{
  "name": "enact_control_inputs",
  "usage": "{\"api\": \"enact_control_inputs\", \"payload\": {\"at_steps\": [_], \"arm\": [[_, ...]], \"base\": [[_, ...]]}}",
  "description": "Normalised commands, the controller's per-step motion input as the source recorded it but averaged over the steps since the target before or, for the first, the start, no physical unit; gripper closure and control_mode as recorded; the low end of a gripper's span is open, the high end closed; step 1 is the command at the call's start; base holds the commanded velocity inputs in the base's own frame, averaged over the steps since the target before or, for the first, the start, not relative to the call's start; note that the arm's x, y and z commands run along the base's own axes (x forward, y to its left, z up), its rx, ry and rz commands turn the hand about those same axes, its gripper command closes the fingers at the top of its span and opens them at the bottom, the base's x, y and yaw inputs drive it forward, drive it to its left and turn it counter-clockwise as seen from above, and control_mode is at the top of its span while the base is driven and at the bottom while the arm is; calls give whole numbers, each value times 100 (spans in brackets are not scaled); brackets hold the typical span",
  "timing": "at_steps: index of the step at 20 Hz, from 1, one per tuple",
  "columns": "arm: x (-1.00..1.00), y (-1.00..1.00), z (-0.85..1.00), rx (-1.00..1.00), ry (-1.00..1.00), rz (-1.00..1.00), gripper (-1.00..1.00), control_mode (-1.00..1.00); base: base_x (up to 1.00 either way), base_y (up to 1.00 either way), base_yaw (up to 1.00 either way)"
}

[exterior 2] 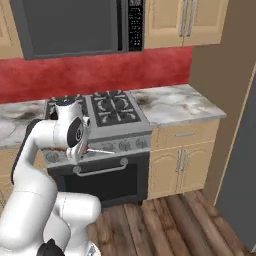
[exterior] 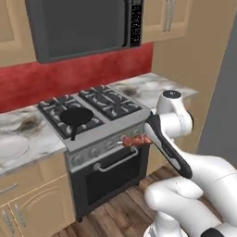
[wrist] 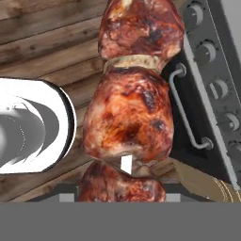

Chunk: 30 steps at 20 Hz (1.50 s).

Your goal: Place the cold items (lemon and mango) from the fridge in one tupperware on the dining counter. Place the warm items (kebab skewer and hot dog) in the stove area in another tupperware.

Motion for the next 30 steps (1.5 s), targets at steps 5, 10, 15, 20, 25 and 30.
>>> {"api": "enact_control_inputs", "payload": {"at_steps": [5,10,15,20,25,30], "arm": [[0,0,0,0,0,0,100,100],[0,0,0,0,0,0,100,100],[0,0,0,0,0,0,100,100],[0,0,0,0,0,0,100,100],[0,0,0,0,0,0,100,100],[0,0,0,0,0,0,100,100]], "base": [[-14,0,-98],[-8,0,-99],[0,0,-100],[-28,0,-95],[-27,-33,-76],[-38,-87,-18]]}}
